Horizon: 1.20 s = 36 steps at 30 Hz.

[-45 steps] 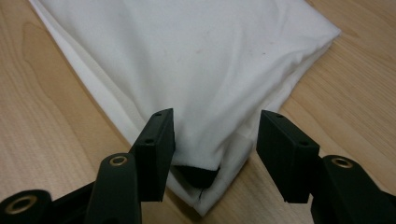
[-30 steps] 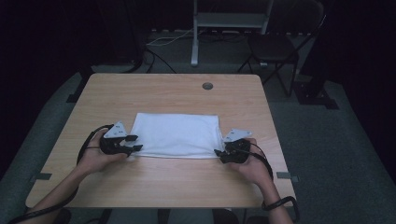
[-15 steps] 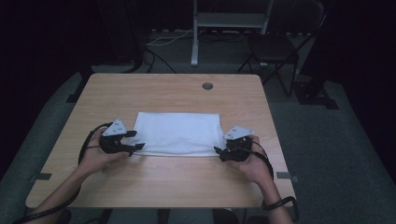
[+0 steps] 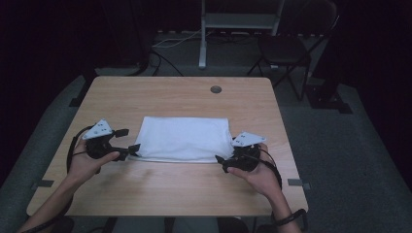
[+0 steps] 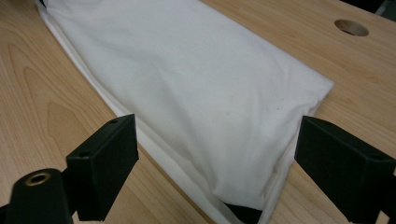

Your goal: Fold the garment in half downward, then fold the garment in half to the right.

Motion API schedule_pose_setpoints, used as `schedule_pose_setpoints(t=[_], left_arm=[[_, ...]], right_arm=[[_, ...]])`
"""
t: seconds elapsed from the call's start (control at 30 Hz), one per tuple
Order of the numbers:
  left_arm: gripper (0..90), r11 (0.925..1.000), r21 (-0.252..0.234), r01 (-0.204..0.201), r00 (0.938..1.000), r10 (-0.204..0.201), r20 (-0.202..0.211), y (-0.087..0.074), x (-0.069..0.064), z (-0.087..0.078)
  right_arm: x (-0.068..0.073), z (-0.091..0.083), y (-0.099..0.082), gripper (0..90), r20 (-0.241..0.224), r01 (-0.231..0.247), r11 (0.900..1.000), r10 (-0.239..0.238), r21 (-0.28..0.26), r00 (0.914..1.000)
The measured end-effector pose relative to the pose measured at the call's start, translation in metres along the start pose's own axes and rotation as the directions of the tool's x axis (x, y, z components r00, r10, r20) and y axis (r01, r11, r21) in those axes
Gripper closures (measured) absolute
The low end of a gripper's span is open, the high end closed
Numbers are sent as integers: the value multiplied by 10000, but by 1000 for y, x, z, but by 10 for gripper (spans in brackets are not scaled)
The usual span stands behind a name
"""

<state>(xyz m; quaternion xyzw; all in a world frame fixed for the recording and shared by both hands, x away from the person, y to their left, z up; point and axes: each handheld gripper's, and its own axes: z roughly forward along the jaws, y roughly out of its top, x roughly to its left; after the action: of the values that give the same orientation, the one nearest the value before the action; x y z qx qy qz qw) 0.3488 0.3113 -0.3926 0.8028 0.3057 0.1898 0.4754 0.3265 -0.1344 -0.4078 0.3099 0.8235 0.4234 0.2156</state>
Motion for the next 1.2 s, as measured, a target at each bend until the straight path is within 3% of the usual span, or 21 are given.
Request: schedule_pose_setpoints(t=[0.37,0.57,0.7,0.8,0.87,0.93,1.07,1.2], left_arm=[[208,9997,218,-132,9998,135,-167,7,4,3],[208,9961,765,-430,9975,470,-525,35,25,23],[208,9914,1274,-300,9972,384,-646,52,46,45],[211,9856,1687,110,9969,22,-784,61,64,62],[336,9829,1812,322,9962,-170,-849,62,73,72],[343,9758,2107,586,9935,-365,-1074,62,83,84],[343,9636,2502,946,9915,-685,-1109,54,90,103],[379,9536,2826,1035,9920,-784,-988,45,91,113]], right_arm=[[0,-11,2,127,92,72,10000,-72,-9,9999],[9,3,25,127,-339,665,9978,-664,9,9972],[20,21,44,127,-788,1064,9943,-1055,61,9913],[28,35,55,127,-1107,1209,9926,-1192,80,9867],[32,44,60,128,-1276,1324,9912,-1305,62,9832],[36,50,64,128,-1424,1412,9900,-1391,50,9800],[41,59,70,127,-1629,1577,9875,-1549,40,9744],[43,62,72,127,-1714,1739,9848,-1703,59,9704]])
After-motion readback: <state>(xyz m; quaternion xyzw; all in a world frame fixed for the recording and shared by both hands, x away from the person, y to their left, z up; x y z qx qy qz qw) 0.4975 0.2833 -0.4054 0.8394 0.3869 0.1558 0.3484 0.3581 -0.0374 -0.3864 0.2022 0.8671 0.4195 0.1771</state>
